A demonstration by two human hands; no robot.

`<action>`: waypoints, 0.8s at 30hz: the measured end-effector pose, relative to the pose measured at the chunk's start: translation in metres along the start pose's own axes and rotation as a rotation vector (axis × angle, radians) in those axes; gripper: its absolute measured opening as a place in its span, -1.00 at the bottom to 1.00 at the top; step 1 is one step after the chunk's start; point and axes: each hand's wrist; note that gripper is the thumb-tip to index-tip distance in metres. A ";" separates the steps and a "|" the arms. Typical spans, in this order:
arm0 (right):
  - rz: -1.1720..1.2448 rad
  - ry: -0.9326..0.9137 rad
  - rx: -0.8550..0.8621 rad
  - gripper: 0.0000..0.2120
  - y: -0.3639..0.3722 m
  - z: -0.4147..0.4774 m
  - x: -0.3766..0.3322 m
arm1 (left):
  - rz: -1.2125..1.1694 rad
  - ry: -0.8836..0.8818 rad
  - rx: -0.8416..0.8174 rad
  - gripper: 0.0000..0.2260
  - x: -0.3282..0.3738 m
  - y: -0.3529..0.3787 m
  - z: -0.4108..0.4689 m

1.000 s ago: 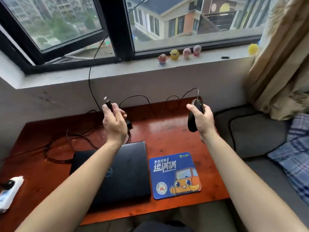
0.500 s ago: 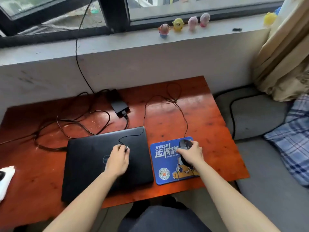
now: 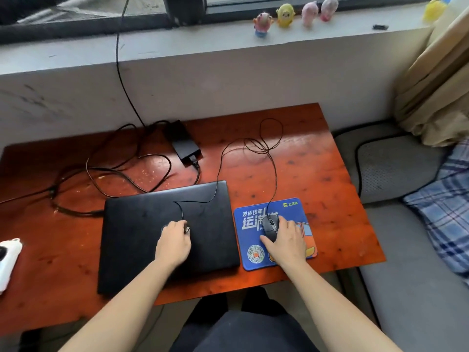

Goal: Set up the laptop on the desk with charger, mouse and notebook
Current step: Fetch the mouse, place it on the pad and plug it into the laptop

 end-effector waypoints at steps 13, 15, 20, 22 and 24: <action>0.024 -0.023 -0.147 -0.17 -0.008 0.013 0.001 | -0.156 -0.156 -0.032 -0.43 0.003 -0.004 0.000; -0.012 -0.025 -0.108 -0.05 -0.009 0.011 0.000 | -0.164 -0.166 -0.036 -0.38 0.006 -0.008 -0.001; 0.138 -0.171 0.066 -0.32 -0.012 0.015 -0.028 | -0.389 -0.194 0.199 -0.55 0.013 -0.039 -0.009; 0.223 -0.276 0.005 -0.50 -0.011 0.021 -0.048 | -0.442 -0.255 0.355 -0.73 0.007 -0.056 -0.011; 0.229 -0.394 -0.066 -0.57 -0.008 0.024 -0.067 | -0.437 -0.285 0.496 -0.77 -0.002 -0.074 -0.013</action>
Point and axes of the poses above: each hand's wrist, its own z-axis towards the middle knuckle, its own y-axis out of the palm, x = y × z, and after that the axes turned 8 degrees about x, right-handed
